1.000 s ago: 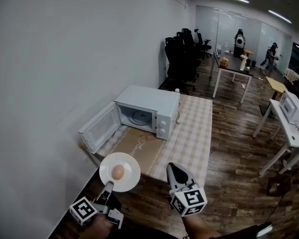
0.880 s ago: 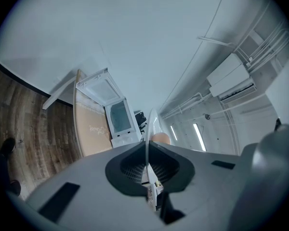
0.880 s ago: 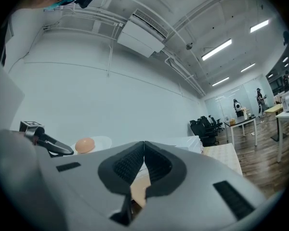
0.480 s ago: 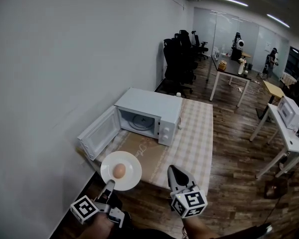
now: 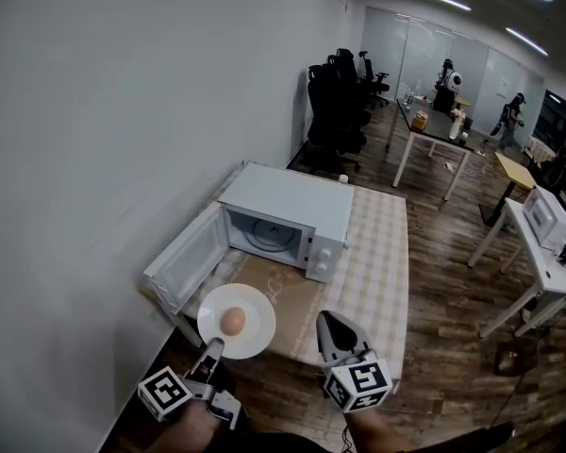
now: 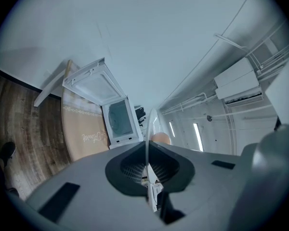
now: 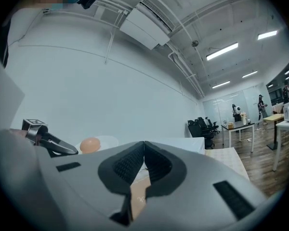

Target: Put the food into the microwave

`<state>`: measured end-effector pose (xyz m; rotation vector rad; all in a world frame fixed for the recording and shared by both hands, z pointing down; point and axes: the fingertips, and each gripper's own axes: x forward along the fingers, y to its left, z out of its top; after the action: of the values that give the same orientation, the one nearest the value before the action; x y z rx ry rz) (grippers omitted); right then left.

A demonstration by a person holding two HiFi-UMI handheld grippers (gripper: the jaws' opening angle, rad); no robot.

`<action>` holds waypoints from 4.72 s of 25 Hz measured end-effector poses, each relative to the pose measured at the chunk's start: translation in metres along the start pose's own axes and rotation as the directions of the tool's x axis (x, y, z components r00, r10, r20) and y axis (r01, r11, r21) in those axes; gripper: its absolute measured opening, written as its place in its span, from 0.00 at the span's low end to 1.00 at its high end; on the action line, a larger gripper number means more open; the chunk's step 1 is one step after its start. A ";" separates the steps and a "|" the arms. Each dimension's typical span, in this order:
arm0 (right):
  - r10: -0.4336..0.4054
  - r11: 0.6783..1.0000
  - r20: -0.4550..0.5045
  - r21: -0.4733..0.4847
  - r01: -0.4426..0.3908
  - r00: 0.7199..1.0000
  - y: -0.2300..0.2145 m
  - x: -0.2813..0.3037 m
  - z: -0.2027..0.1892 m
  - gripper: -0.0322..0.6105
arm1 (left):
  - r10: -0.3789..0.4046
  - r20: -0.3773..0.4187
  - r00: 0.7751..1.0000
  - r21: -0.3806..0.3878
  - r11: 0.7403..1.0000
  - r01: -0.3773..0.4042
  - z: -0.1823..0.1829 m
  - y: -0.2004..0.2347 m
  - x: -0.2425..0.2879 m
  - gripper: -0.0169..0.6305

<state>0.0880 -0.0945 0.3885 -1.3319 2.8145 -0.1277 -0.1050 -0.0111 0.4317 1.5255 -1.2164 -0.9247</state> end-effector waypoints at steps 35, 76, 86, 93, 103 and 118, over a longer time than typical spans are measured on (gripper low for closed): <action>-0.189 0.981 -0.066 -0.062 0.185 0.980 -0.003 0.149 -0.023 0.06 | 0.063 -0.227 0.972 -0.086 0.993 -0.084 0.090 0.116 0.134 0.05; -0.107 0.994 -0.179 0.001 0.109 0.978 -0.096 0.256 -0.081 0.06 | 0.240 -0.185 0.953 -0.185 0.944 -0.274 0.080 0.262 0.322 0.05; -0.090 0.996 -0.178 0.001 0.092 0.980 -0.104 0.266 -0.078 0.06 | 0.242 -0.179 0.954 -0.176 0.946 -0.273 0.076 0.281 0.347 0.05; -0.092 0.996 -0.161 -0.009 0.092 0.983 -0.110 0.270 -0.072 0.06 | 0.247 -0.190 0.950 -0.173 0.944 -0.280 0.072 0.291 0.362 0.05; -0.102 0.995 -0.153 -0.008 0.102 0.983 -0.117 0.272 -0.078 0.06 | 0.263 -0.207 0.942 -0.175 0.938 -0.300 0.063 0.302 0.382 0.05; -0.098 0.995 -0.164 0.019 0.103 0.982 -0.122 0.274 -0.087 0.06 | 0.325 -0.189 0.927 -0.216 0.907 -0.362 0.070 0.311 0.402 0.05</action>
<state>0.0036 -0.3780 0.4891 -1.5244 2.8629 -0.2889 -0.1637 -0.4375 0.7110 1.1131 -1.1659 -0.6837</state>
